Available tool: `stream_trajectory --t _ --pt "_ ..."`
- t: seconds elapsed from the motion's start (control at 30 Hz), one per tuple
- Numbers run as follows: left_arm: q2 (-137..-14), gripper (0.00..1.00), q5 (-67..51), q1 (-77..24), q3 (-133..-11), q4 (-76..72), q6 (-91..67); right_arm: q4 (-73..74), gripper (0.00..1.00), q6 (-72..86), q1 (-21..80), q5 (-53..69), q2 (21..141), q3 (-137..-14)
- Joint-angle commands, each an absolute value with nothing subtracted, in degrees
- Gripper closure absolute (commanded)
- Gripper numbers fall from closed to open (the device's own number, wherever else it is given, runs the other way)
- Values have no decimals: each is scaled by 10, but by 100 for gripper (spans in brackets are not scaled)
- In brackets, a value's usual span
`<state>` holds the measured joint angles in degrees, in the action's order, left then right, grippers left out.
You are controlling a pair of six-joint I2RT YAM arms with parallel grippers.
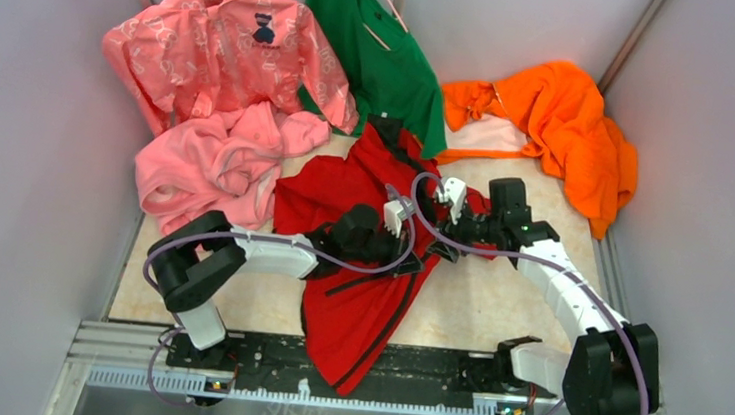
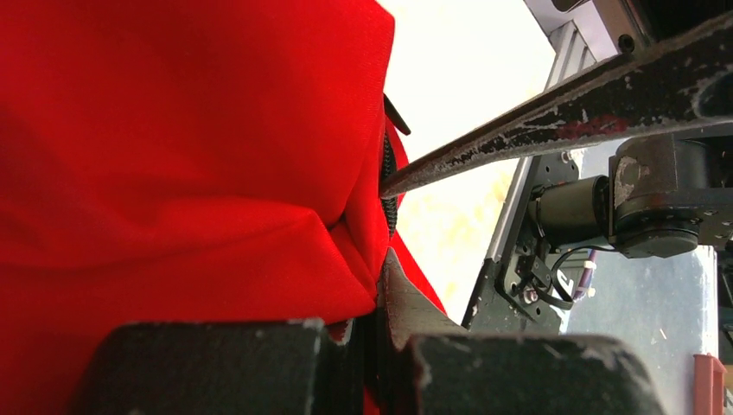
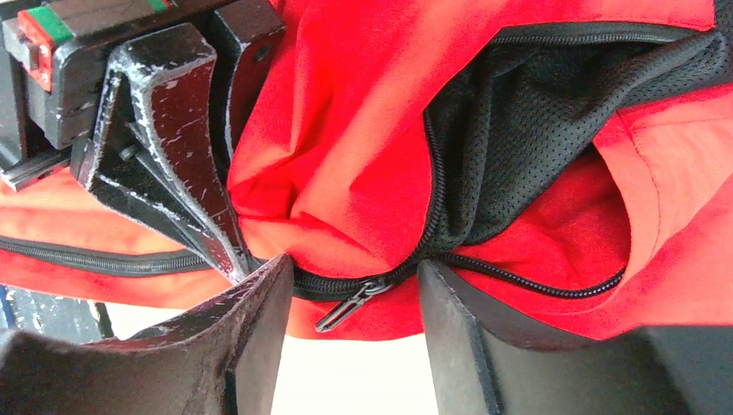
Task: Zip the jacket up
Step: Zip the zipper on the jacket.
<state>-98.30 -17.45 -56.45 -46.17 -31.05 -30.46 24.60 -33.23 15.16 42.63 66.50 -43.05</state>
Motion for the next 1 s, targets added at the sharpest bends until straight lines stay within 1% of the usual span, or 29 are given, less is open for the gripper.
stream_trajectory --t 0.0,0.07,0.23,0.37,0.5,0.53,0.6,0.73,0.83,0.9,0.97 --pt "-957 100 -205 -553 -461 -376 -323 284 43 -360 159 440 658 -437" --pt "-951 100 -208 -549 -456 -377 -323 300 40 -373 158 453 657 -439" --pt "-945 100 -221 -543 -452 -377 -322 340 38 -421 158 481 673 -453" --pt "-949 100 -236 -542 -455 -373 -320 321 39 -423 159 483 674 -450" --pt "-957 100 -250 -542 -461 -372 -320 310 50 -429 158 481 679 -453" --pt "-957 100 -252 -542 -462 -369 -319 311 55 -432 158 479 680 -454" --pt "-957 100 -252 -542 -464 -361 -315 312 63 -438 158 473 680 -455" --pt "-957 100 -250 -541 -469 -331 -298 321 71 -451 157 463 670 -457" --pt "-958 100 -248 -541 -475 -296 -279 325 70 -448 149 468 666 -461" --pt "-960 100 -248 -541 -479 -273 -266 333 64 -449 142 472 668 -467" --pt "-960 100 -250 -541 -483 -254 -257 341 61 -454 131 484 670 -471"
